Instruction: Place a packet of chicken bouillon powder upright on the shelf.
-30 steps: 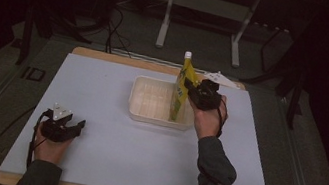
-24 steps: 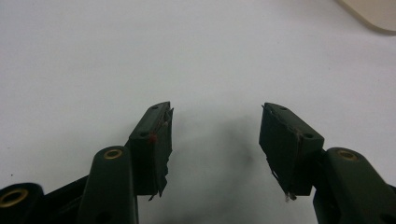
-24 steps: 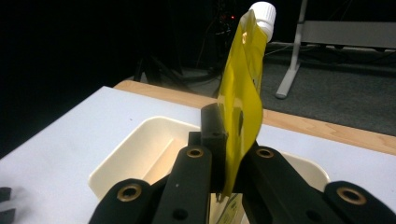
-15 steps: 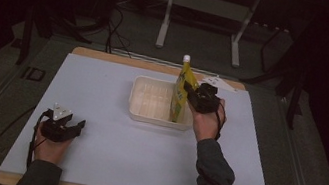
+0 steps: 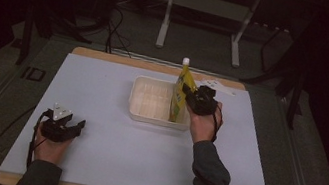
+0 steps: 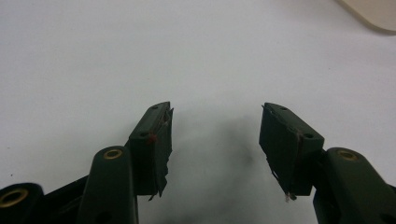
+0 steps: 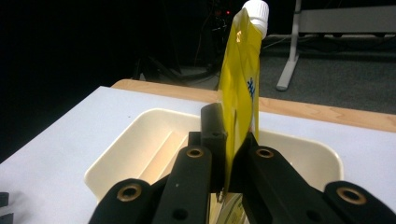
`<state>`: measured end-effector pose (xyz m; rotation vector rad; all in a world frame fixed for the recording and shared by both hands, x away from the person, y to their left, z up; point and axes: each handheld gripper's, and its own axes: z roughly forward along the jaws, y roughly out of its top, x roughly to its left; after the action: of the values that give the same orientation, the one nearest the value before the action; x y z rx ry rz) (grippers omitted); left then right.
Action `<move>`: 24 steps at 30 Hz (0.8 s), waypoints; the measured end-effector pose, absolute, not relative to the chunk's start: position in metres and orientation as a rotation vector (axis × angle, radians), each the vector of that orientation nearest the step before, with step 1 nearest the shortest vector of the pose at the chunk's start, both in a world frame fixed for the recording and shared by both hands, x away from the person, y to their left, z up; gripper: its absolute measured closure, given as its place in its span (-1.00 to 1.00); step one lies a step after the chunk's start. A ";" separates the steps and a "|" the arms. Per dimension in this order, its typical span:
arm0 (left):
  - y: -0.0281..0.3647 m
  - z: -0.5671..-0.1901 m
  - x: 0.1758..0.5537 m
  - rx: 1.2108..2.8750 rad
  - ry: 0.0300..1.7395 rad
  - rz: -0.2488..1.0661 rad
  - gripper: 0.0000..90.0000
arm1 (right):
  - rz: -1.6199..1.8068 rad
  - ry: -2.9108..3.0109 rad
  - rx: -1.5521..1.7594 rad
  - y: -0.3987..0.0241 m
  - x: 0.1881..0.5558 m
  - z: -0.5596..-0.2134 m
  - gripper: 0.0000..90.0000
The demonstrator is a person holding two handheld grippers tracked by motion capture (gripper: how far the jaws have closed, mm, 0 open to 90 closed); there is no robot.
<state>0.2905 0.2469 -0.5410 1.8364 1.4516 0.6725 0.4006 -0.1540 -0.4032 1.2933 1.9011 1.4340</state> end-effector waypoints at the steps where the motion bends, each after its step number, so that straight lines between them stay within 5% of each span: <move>1: 0.247 -0.541 0.291 1.838 1.452 0.672 -0.03 | 1.430 1.900 1.299 -0.154 0.400 -0.405 1.00; 24: 0.247 -0.541 0.291 1.842 1.449 0.676 -0.03 | 1.401 1.921 1.340 -0.151 0.405 -0.412 1.00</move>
<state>0.2908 0.2466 -0.5413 1.8420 1.4493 0.6759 0.4054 -0.1513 -0.4121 1.3404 1.9209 1.4008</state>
